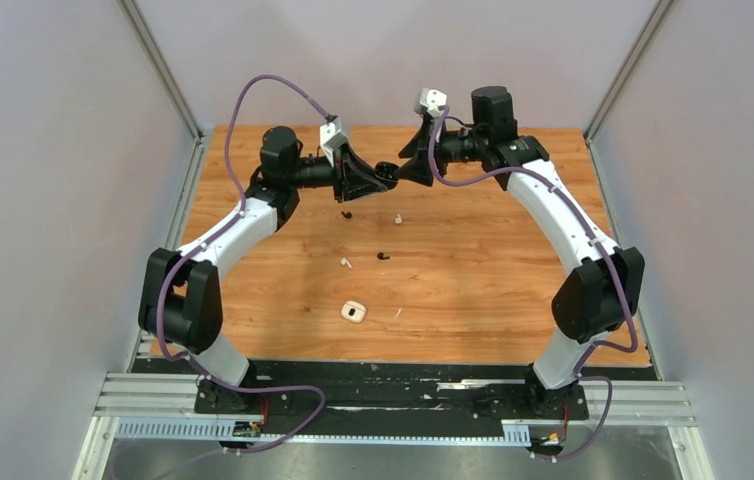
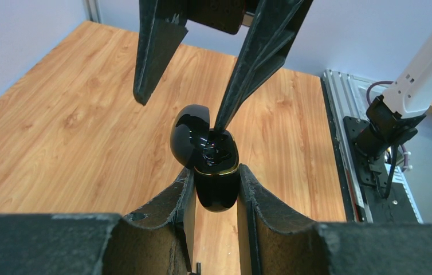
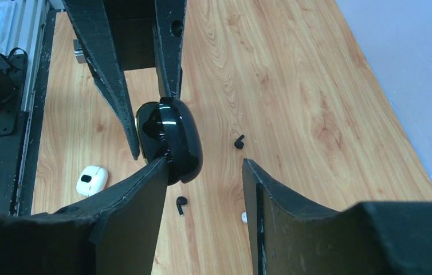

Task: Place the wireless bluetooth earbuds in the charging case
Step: Open the charging case.

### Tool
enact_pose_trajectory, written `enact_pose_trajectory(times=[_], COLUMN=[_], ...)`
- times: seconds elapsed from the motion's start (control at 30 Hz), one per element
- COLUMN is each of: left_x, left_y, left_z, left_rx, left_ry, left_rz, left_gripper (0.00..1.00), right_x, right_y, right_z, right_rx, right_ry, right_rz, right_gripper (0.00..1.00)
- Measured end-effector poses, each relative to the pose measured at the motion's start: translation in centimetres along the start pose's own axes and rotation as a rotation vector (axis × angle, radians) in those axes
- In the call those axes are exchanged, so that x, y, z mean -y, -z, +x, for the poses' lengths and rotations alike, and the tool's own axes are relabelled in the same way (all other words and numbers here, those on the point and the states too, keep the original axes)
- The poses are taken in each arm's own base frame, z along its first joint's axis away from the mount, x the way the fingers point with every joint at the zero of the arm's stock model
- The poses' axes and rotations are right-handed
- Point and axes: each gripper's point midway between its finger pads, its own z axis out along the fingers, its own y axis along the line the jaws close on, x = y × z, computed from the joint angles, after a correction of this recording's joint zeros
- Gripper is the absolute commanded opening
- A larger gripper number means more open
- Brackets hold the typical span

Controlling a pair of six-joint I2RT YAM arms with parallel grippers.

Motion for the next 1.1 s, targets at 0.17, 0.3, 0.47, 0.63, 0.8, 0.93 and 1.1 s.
enact_pose_trajectory(times=[0.17, 0.3, 0.47, 0.63, 0.8, 0.93, 1.1], left_x=[0.1, 0.0, -0.2, 0.0, -0.2, -0.9, -2.0], left_y=[0.0, 0.1, 0.1, 0.1, 0.0, 0.0, 1.0], left_z=[-0.2, -0.2, -0.3, -0.4, -0.3, 0.2, 0.9], left_rx=[0.001, 0.002, 0.004, 0.003, 0.002, -0.013, -0.078], left_ry=[-0.005, -0.006, -0.009, -0.01, -0.006, 0.009, 0.049], left_rz=[0.009, 0.006, -0.002, 0.009, -0.002, -0.047, -0.13], left_gripper=[0.0, 0.0, 0.0, 0.04, 0.47, 0.73, 1.0], right_x=[0.2, 0.1, -0.3, -0.4, -0.2, 0.0, 0.6], right_y=[-0.6, -0.7, -0.8, -0.9, -0.8, -0.9, -1.0], right_z=[0.5, 0.3, 0.1, 0.1, 0.2, 0.3, 0.6], right_rx=[-0.005, -0.002, 0.007, 0.008, 0.004, -0.002, -0.019], right_ry=[-0.005, -0.006, -0.015, -0.015, -0.016, -0.007, 0.047], right_rz=[-0.011, -0.017, -0.039, -0.042, -0.034, -0.021, 0.007], right_gripper=[0.43, 0.33, 0.13, 0.0, 0.0, 0.0, 0.0])
